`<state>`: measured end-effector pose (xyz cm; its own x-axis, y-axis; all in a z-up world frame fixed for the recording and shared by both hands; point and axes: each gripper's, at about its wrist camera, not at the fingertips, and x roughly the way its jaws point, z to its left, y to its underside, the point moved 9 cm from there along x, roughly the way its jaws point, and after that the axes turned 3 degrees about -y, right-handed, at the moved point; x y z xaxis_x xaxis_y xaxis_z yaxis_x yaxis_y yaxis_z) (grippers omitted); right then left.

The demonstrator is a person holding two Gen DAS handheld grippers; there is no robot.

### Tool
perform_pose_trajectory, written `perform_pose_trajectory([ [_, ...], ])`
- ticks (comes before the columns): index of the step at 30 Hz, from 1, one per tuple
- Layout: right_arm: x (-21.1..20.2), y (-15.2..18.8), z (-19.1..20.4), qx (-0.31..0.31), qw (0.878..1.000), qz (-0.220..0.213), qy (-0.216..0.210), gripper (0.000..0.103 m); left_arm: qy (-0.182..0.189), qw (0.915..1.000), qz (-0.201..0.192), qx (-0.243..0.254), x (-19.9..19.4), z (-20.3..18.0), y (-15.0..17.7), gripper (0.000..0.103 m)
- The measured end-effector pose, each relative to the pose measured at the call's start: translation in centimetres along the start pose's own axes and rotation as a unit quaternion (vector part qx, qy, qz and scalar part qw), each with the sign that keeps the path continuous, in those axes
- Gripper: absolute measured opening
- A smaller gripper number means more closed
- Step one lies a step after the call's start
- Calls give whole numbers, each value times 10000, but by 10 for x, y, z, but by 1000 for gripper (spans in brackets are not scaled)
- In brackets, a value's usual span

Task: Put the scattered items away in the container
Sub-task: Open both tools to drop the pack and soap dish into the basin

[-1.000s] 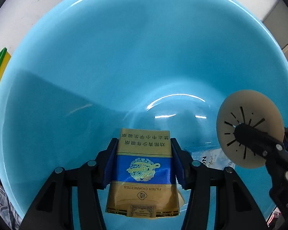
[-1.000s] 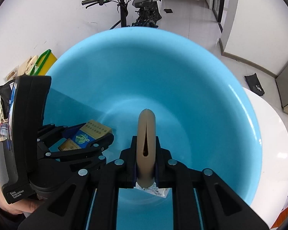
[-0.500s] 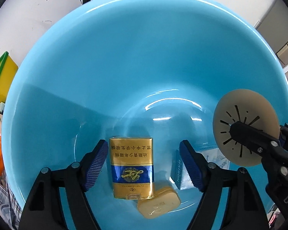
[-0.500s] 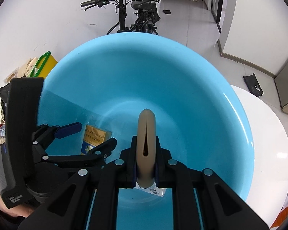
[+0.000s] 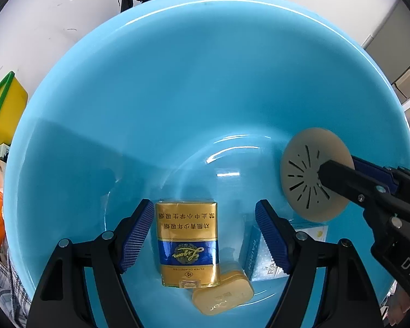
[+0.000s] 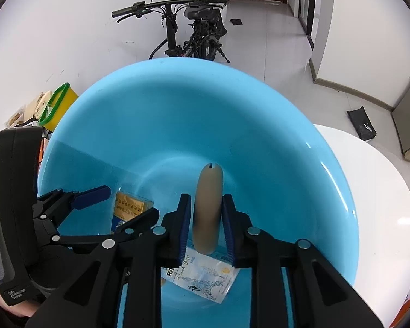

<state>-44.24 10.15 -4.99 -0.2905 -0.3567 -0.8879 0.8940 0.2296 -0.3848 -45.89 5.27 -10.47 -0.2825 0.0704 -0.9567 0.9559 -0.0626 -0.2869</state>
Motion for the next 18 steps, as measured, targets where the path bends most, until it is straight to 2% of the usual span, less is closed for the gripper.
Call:
perform_pose_trajectory([
  [4,-2,0,-1,24,10000,-8,3,22,-24,10000,13,-13,1,10,-4,79],
  [8,-11,-1,2,-4,10000,-73,-9,28,9,10000,-62,-46,-7,17,-9,79],
  [18,-31,1,8,-46,9998,-164,48,28,49,9995,-202,-240,-34,29,-7,79],
])
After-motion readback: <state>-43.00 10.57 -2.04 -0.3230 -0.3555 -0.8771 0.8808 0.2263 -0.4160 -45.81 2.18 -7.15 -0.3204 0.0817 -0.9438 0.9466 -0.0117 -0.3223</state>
